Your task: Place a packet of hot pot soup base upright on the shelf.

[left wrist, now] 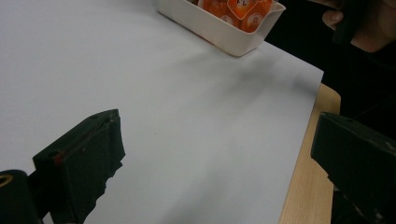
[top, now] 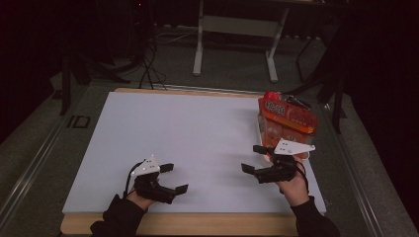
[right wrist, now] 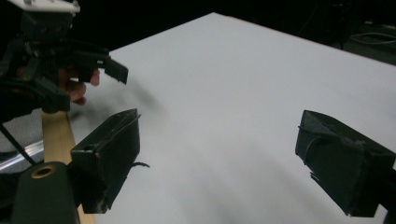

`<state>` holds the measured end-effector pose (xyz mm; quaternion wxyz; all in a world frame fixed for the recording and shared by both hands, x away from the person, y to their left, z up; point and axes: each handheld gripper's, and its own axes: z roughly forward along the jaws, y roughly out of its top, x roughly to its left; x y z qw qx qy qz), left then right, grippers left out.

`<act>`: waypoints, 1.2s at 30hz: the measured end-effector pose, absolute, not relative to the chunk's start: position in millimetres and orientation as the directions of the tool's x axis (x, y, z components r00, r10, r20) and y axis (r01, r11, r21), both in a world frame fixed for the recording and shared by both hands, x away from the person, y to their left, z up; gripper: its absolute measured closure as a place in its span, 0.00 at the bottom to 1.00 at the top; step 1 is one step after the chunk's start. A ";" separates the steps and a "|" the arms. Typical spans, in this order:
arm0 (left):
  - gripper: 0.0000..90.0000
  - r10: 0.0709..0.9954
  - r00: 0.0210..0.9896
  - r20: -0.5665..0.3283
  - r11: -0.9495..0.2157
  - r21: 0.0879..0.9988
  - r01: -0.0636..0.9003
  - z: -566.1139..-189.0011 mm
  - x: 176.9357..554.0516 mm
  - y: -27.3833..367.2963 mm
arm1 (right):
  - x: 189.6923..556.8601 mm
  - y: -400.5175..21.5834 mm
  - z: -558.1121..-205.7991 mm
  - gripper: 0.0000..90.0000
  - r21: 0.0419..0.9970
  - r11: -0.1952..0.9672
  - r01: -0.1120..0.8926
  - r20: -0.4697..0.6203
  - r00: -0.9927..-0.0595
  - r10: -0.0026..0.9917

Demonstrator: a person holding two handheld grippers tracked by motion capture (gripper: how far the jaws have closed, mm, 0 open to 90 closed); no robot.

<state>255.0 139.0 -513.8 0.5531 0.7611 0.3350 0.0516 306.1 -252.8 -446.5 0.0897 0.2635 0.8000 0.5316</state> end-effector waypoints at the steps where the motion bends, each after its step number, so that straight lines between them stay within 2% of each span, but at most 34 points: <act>1: 0.03 0.567 0.771 -0.292 -0.165 0.876 0.453 -513.7 255.0 139.0 | 304.7 -252.4 -448.2 0.15 0.896 0.299 0.328 0.136 -0.844 0.519; 18: 0.03 0.564 0.773 -0.290 -0.167 0.876 0.452 -515.1 255.0 138.8 | 285.6 -259.0 -468.2 0.15 0.878 0.348 0.330 0.127 -0.860 0.494; 29: 0.03 0.560 0.778 -0.285 -0.171 0.879 0.445 -515.0 255.1 135.7 | 285.4 -269.9 -481.8 0.15 0.864 0.331 0.380 0.158 -0.828 0.537; 36: 0.03 0.552 0.787 -0.276 -0.183 0.881 0.437 -516.2 253.8 133.5 | 287.2 -269.9 -483.5 0.15 0.867 0.339 0.364 0.141 -0.834 0.533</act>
